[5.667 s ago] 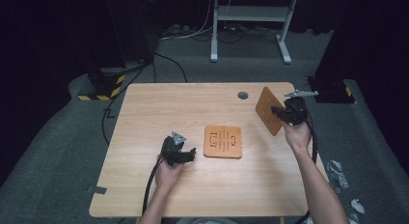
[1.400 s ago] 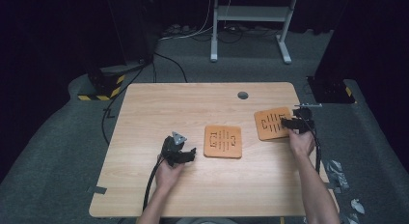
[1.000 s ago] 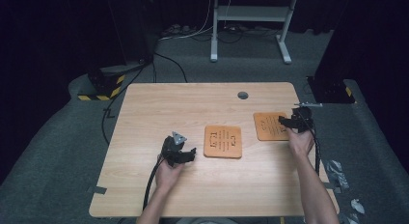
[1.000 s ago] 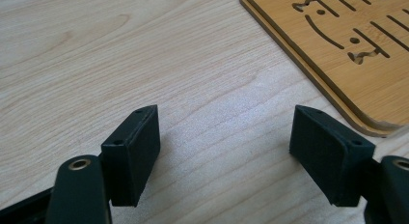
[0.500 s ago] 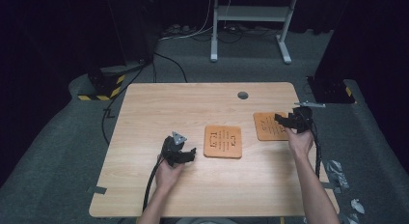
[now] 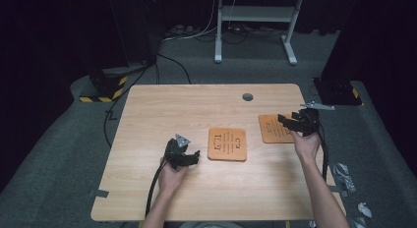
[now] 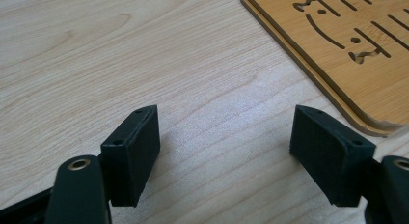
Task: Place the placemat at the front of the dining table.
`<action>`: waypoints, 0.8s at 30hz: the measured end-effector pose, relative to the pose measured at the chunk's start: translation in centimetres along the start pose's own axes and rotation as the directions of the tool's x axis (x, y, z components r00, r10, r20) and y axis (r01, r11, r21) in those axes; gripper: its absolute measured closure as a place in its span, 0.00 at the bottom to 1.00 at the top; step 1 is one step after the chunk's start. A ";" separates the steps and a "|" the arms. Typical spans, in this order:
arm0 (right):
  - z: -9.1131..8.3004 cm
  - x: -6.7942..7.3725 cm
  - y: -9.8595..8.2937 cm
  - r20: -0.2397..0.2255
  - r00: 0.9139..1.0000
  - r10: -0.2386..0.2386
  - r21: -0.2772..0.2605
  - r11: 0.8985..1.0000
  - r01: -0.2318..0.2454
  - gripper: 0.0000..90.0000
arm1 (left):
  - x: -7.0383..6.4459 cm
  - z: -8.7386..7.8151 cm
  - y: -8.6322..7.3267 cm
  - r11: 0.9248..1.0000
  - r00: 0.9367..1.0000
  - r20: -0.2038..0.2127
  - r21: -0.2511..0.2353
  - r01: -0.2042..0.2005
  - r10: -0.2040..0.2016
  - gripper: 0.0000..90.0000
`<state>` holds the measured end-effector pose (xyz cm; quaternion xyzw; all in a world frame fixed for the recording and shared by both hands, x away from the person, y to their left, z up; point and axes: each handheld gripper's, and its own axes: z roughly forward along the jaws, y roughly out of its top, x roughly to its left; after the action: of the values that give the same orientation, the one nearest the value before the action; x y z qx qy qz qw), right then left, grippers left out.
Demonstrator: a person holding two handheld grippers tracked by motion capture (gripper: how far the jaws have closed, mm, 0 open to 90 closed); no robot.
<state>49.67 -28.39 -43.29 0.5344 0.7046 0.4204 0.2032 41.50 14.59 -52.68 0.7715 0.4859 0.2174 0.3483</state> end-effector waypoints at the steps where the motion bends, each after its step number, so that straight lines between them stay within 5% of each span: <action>1: -0.2 0.1 0.1 -0.006 1.000 -0.007 -0.003 1.000 0.007 0.36 | 0.0 0.0 0.0 1.000 1.000 0.000 0.001 -0.001 0.001 0.29; 24: -3.3 2.8 -0.3 -0.093 0.993 -0.068 -0.063 0.996 0.062 0.37 | 0.0 0.0 0.0 1.000 1.000 -0.003 0.001 0.004 -0.004 0.29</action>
<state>46.04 -27.06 -41.22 0.4843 0.7175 0.4596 0.1988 41.47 14.61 -52.68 0.7705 0.4881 0.2176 0.3475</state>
